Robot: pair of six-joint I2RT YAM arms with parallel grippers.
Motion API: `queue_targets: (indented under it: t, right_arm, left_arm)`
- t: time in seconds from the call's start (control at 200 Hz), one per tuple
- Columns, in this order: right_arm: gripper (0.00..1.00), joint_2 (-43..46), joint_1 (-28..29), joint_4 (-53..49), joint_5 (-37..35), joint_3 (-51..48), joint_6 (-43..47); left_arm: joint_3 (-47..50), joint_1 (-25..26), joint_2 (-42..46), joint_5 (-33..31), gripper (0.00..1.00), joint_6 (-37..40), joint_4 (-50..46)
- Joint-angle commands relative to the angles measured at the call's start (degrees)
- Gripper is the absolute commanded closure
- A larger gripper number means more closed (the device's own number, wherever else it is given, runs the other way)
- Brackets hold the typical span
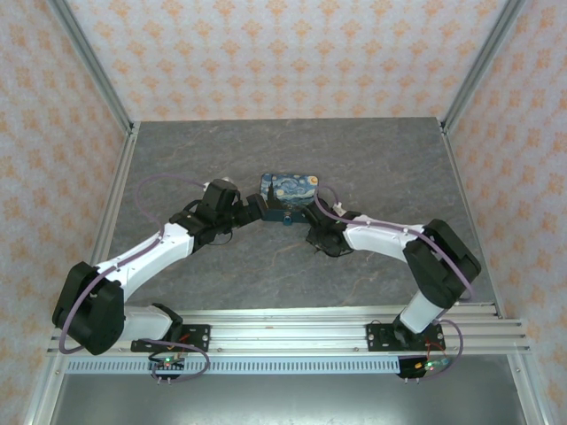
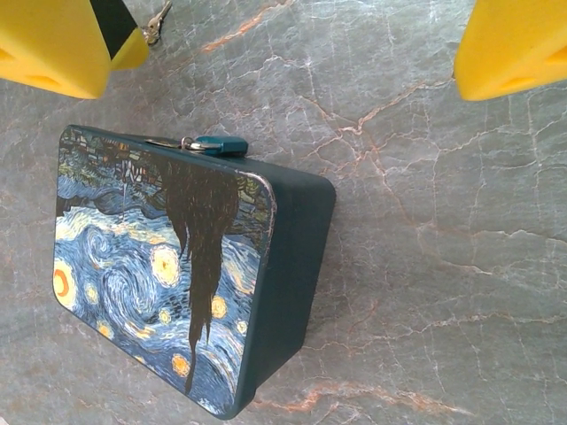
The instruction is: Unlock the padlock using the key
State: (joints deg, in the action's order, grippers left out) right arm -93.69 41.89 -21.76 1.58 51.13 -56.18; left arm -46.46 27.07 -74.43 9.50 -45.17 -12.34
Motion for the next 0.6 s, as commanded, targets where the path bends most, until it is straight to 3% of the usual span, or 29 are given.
queue_targets:
  t: [0.0, 0.596]
  right_arm:
    - [0.58, -1.64, 0.64, -2.72, -1.76, 1.56, -1.21]
    - [0.60, -6.37, 4.33, -7.58, -2.54, 4.84, -0.91]
  left_arm:
    - [-0.80, 0.46, -0.27, 0.60, 0.00, -0.20, 0.96]
    - [-0.80, 0.45, -0.98, 0.72, 0.00, 0.17, 1.22]
